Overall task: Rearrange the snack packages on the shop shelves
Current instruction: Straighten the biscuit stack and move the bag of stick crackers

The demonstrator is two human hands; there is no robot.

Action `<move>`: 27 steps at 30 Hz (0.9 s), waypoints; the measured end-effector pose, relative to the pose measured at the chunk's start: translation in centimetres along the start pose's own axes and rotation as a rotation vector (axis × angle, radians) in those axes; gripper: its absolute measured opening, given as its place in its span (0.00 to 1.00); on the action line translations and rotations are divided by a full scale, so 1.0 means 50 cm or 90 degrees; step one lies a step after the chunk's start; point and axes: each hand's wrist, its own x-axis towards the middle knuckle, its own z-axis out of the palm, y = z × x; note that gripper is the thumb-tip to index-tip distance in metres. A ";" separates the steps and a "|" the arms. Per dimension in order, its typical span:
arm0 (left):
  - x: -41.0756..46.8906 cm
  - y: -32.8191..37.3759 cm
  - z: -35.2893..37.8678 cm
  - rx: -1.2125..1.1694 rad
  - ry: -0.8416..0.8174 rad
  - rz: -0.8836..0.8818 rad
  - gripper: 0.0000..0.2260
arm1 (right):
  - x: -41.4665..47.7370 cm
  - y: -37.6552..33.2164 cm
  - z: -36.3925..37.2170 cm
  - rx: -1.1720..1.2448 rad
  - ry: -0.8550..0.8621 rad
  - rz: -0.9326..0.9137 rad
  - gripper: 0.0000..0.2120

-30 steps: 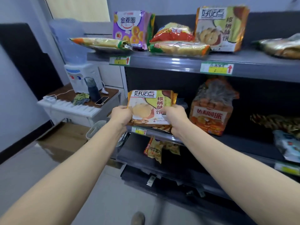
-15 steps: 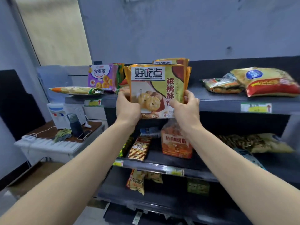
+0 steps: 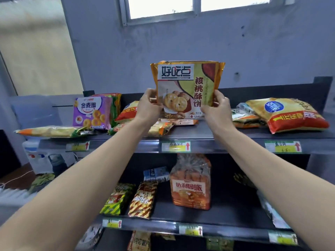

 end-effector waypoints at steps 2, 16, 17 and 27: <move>0.046 -0.012 -0.008 0.042 -0.003 0.020 0.14 | 0.034 0.008 0.028 0.005 -0.009 -0.007 0.24; 0.217 -0.152 -0.016 0.386 -0.268 -0.105 0.23 | 0.144 0.163 0.138 -0.060 -0.032 0.151 0.23; 0.221 -0.153 -0.017 0.403 -0.285 -0.109 0.25 | 0.145 0.166 0.138 -0.057 -0.032 0.154 0.25; 0.237 -0.161 -0.022 0.460 -0.309 -0.093 0.28 | 0.143 0.176 0.142 -0.033 -0.013 0.142 0.33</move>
